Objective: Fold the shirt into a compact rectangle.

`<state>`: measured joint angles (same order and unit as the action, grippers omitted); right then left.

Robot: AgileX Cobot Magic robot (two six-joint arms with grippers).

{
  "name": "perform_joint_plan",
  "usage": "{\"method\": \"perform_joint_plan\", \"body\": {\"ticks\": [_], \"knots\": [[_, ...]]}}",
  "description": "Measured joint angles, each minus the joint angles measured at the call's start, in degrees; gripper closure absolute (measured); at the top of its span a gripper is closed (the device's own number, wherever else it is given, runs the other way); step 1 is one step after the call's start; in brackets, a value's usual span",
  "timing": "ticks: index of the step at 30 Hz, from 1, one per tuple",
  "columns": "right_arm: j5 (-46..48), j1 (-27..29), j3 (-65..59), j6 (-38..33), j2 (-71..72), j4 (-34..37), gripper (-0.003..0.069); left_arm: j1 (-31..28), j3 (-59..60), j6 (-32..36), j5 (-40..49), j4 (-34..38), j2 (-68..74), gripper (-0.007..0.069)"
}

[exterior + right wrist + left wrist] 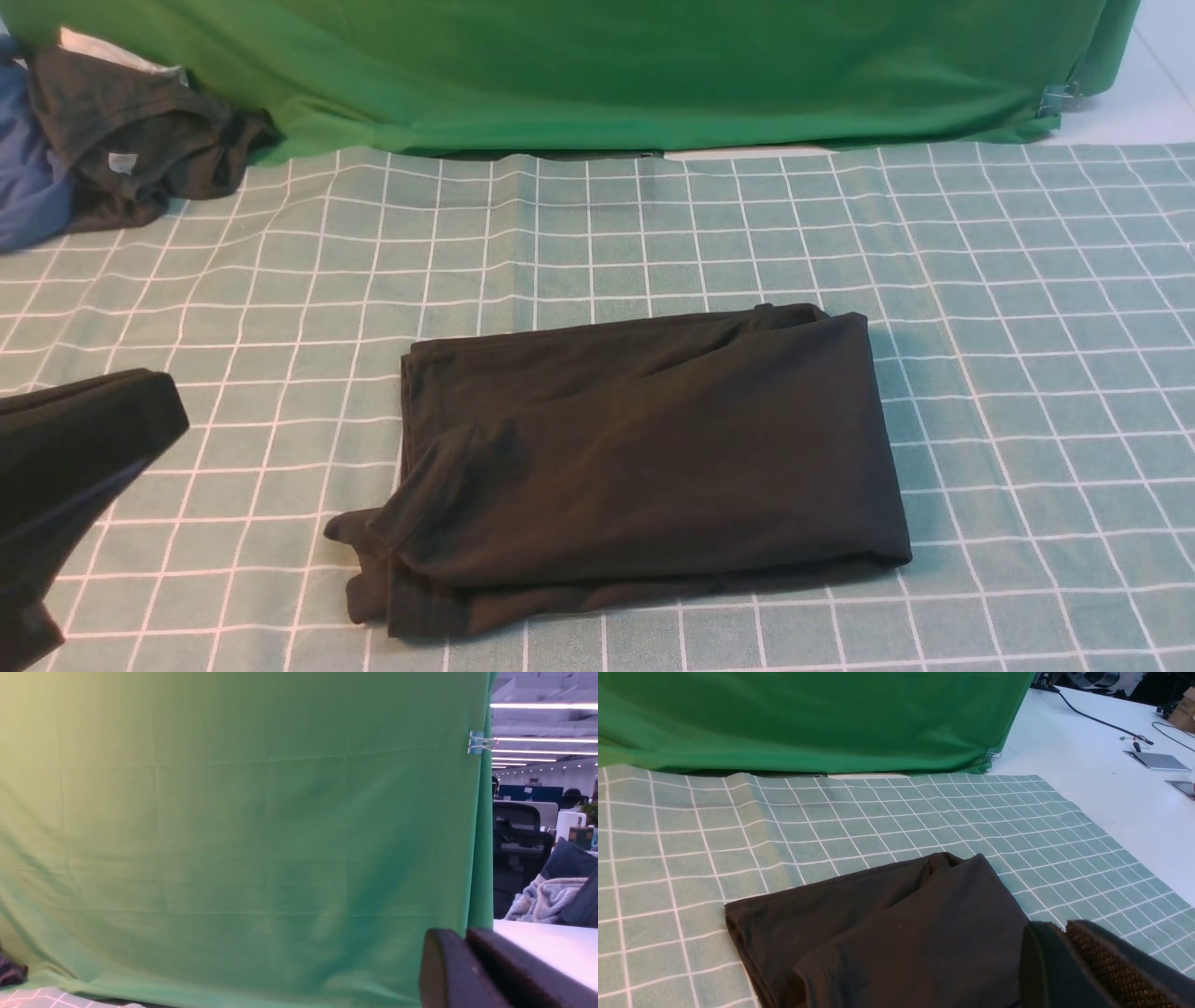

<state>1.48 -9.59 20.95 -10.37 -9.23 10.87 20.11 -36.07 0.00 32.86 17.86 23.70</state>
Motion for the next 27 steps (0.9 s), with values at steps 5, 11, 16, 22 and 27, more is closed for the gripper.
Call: {"method": "perform_joint_plan", "body": {"ticks": [5,11,16,22,27], "knots": [[0.0,0.0,0.0,0.0,0.0,0.0,0.0582,0.0,0.0,0.0,0.05,0.0,0.0,0.0613],[-0.12,0.0,0.0,0.0,0.0,0.0,0.057,0.0,0.01,3.58,-0.72,0.0,0.0,0.0613],[-0.24,0.0,0.0,0.0,0.0,0.0,0.0562,-0.49,2.12,9.22,-9.31,-1.52,-1.1,0.0613],[-0.29,0.0,0.0,0.0,0.0,0.0,0.0548,-8.32,15.55,9.66,-23.65,-4.73,-8.99,0.0613],[-0.29,0.0,0.0,0.0,0.0,0.0,0.0532,-15.5,27.23,9.84,-25.12,-7.44,-15.55,0.0613]]}}
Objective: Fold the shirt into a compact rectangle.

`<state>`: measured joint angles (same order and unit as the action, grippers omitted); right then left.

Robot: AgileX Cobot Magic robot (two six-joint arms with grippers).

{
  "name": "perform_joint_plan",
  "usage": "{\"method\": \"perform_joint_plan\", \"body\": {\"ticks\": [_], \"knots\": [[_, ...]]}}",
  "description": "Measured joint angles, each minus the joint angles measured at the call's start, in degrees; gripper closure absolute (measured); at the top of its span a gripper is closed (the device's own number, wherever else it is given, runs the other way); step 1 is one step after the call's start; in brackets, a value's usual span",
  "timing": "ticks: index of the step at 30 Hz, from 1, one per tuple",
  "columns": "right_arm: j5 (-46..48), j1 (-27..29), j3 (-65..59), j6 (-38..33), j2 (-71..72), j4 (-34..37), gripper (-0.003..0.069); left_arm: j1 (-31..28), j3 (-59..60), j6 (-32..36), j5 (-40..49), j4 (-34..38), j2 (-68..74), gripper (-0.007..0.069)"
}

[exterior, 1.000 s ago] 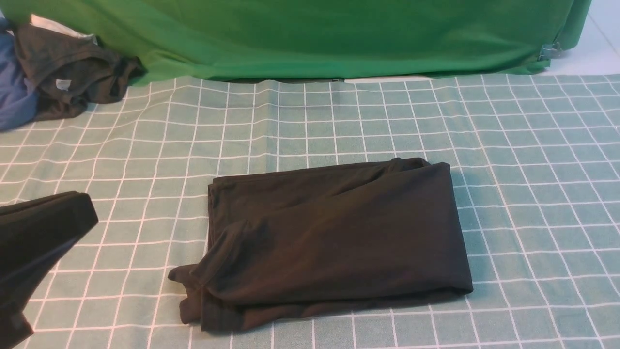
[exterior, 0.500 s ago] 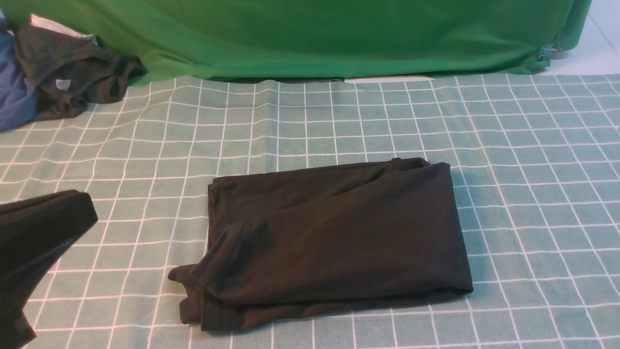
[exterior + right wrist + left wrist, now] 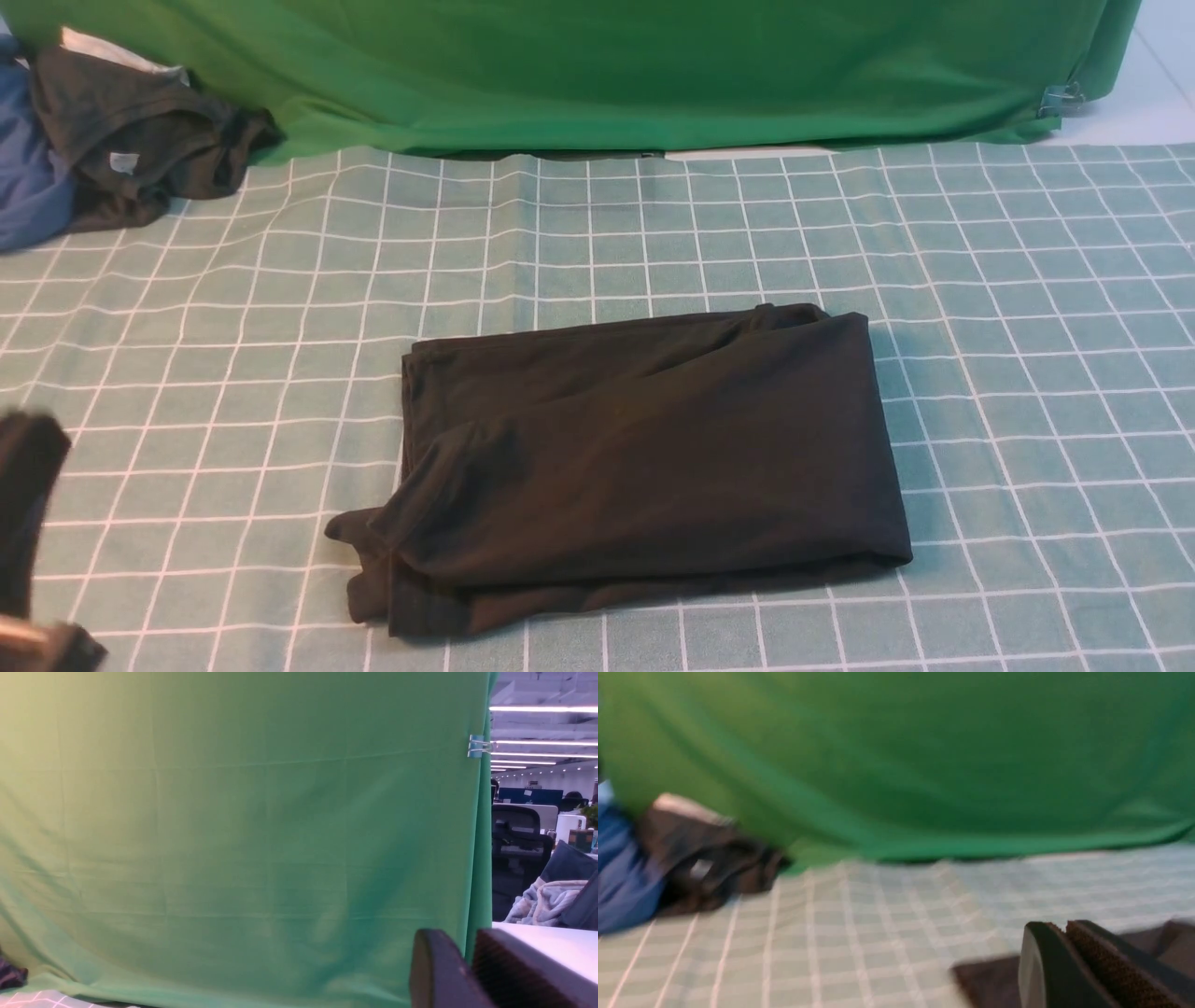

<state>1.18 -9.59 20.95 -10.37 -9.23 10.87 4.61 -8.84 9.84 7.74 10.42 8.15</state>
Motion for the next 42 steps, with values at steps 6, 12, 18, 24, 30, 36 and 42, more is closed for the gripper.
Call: {"method": "perform_joint_plan", "body": {"ticks": [6,12,18,24,30,36,42], "knots": [[-0.05,0.0,0.0,0.0,0.0,0.0,0.0524,-4.44,7.95,-0.06,0.13,-1.24,-4.86,0.0613],[-0.12,0.0,0.0,0.33,0.0,0.0,0.0508,-4.74,9.11,-0.54,4.89,-1.46,-8.15,0.0613],[-0.07,0.0,0.0,0.66,0.0,0.0,0.049,-4.85,9.11,-0.68,5.68,-1.41,-8.15,0.0613],[-0.07,0.0,0.0,0.74,0.0,0.0,0.0477,-4.85,9.11,-0.68,5.71,-1.41,-8.15,0.0613],[-0.07,0.0,0.0,0.74,0.0,0.0,0.0466,-4.85,9.11,-0.68,5.75,-1.41,-8.15,0.0613],[-0.07,0.0,0.0,0.8,0.0,0.0,0.0458,-4.85,9.11,-0.73,5.75,-1.41,-8.15,0.0613],[-0.07,0.0,0.0,0.37,0.0,-0.11,0.0448,-4.85,9.11,-0.73,5.75,-1.41,-8.15,0.0613]]}}
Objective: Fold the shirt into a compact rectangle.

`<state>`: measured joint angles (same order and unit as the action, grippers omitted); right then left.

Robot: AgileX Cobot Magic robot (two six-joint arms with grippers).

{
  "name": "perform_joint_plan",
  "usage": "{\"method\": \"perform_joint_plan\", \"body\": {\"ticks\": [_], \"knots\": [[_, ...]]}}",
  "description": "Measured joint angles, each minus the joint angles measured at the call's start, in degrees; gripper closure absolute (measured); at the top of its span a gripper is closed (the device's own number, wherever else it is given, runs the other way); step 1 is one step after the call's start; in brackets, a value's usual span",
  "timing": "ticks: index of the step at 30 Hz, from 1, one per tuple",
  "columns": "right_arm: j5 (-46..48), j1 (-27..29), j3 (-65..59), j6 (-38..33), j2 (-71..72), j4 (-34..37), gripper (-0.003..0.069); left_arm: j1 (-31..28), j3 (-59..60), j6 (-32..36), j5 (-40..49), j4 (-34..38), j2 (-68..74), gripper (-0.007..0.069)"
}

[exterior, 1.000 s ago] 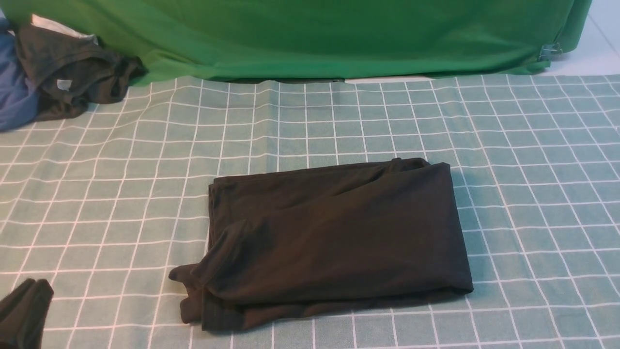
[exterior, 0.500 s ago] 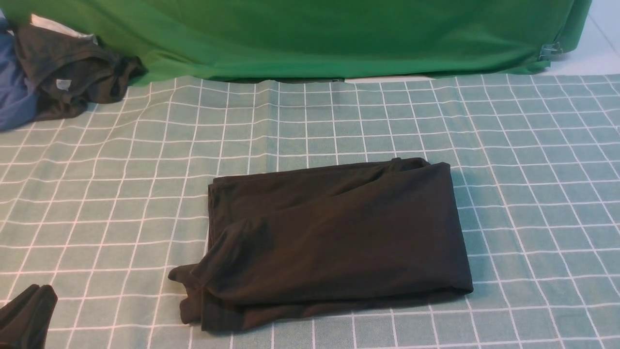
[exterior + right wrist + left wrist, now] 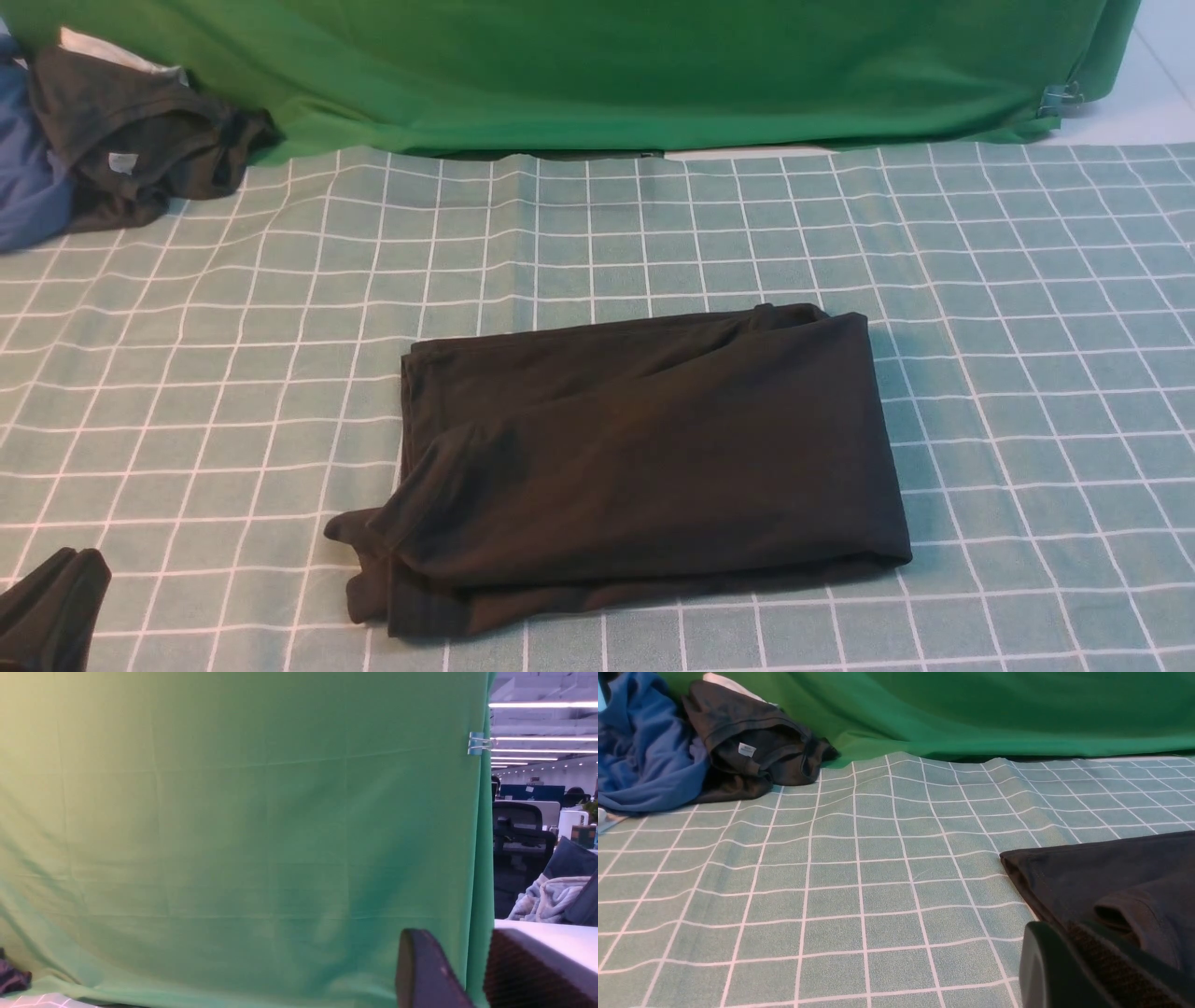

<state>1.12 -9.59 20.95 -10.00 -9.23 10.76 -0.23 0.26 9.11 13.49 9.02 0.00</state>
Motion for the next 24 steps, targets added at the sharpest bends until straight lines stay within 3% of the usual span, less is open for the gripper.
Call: {"method": "perform_joint_plan", "body": {"ticks": [9,16,24], "knots": [[11.39,4.91,-2.36,-13.22,0.49,-0.38,0.0427,0.0,0.0,-0.07,0.04,0.0,0.0,0.0613],[11.32,9.18,-13.82,-13.79,0.56,-0.33,0.0421,0.0,0.0,-0.07,0.04,0.0,0.0,0.0613],[12.74,10.23,-21.36,-6.97,8.47,-0.33,0.0421,0.0,0.0,-0.07,0.08,0.0,0.0,0.0613]]}}
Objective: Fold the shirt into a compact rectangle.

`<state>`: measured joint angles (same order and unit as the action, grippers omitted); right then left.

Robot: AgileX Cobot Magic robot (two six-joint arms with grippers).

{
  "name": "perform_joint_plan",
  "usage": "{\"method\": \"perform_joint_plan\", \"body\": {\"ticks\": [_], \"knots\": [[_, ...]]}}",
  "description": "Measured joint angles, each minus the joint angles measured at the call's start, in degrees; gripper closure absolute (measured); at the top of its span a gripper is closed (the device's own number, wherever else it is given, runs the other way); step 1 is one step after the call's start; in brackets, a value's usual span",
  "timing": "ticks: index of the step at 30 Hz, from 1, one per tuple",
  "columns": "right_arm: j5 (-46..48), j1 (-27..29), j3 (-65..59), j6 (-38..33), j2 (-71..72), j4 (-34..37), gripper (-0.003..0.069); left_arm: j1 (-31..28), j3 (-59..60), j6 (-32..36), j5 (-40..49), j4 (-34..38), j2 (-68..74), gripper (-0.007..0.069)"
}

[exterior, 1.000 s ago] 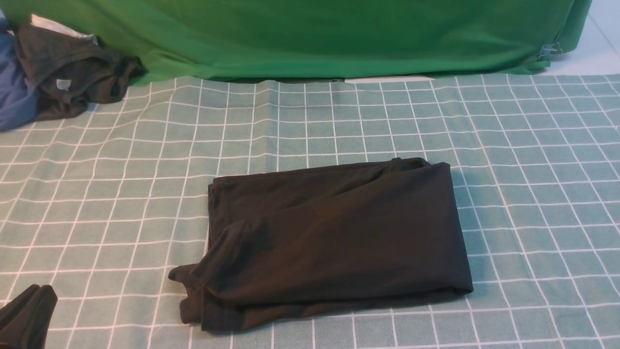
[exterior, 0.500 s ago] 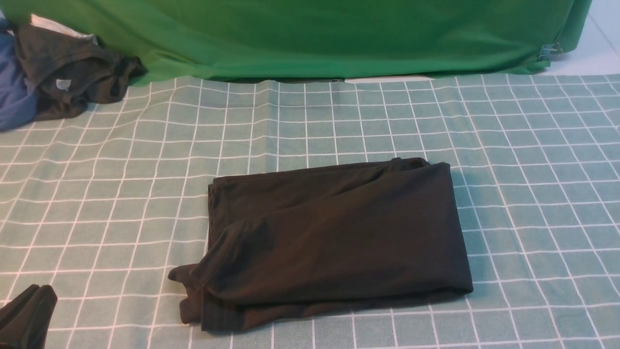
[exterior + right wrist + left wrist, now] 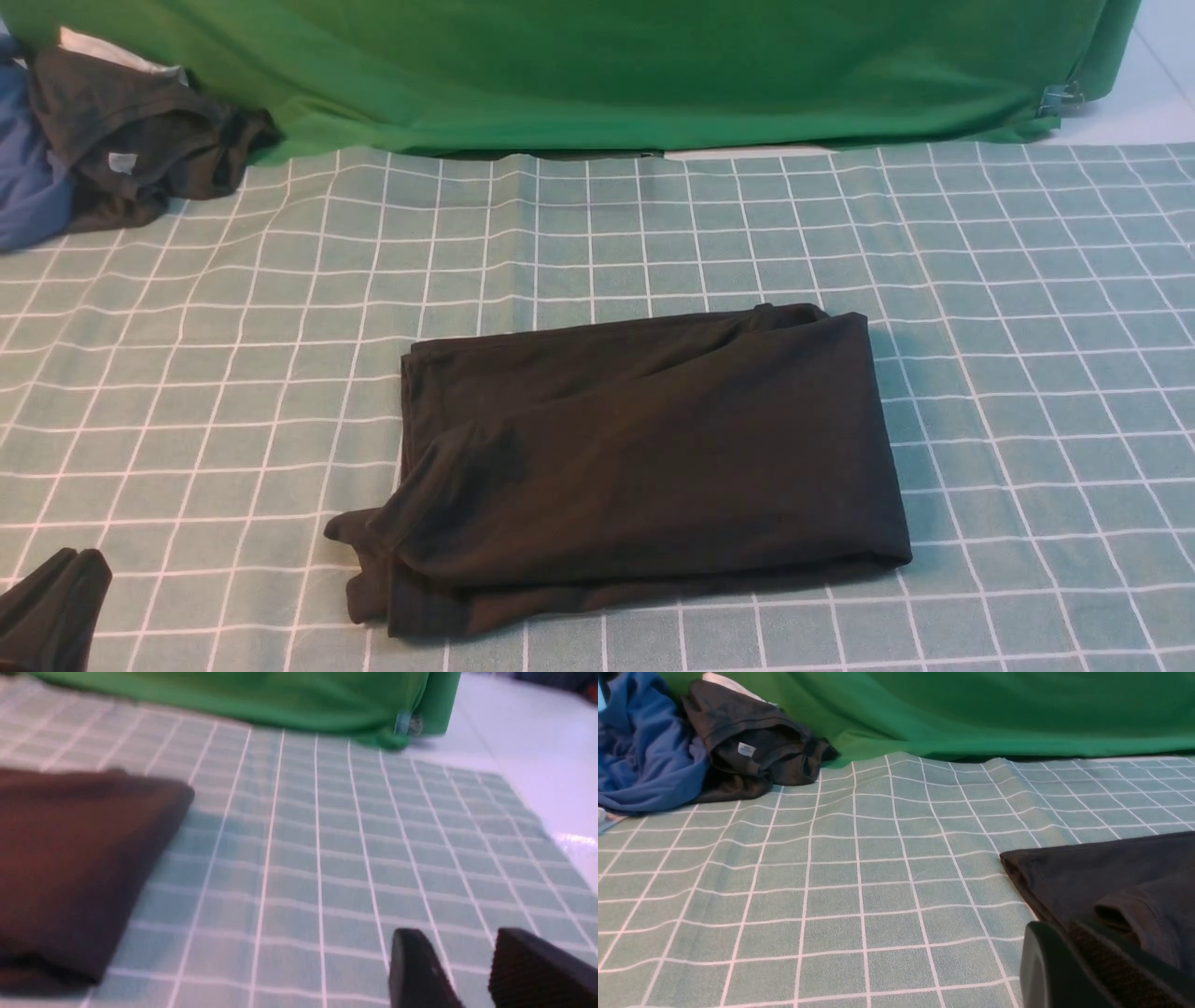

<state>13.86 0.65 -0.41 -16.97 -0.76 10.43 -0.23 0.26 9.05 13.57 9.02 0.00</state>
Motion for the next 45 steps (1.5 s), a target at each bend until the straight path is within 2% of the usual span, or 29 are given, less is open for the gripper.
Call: {"method": "perform_joint_plan", "body": {"ticks": [18,22,26,45], "knots": [[0.15,0.41,-0.18,4.69,0.71,-0.48,0.0421,-0.25,0.0,0.0,0.24,0.0,-0.02,0.0613],[0.15,0.34,-0.18,11.06,0.71,-7.02,0.0421,-0.25,0.0,0.0,0.24,0.0,-0.02,0.0613],[0.09,-1.08,-0.18,13.56,0.71,-9.68,0.0421,-0.25,0.0,-0.06,0.24,0.0,-0.02,0.0613],[0.09,-1.71,-0.18,15.49,0.71,-10.09,0.0421,-0.25,0.0,-0.06,0.24,0.0,-0.02,0.0613]]}}
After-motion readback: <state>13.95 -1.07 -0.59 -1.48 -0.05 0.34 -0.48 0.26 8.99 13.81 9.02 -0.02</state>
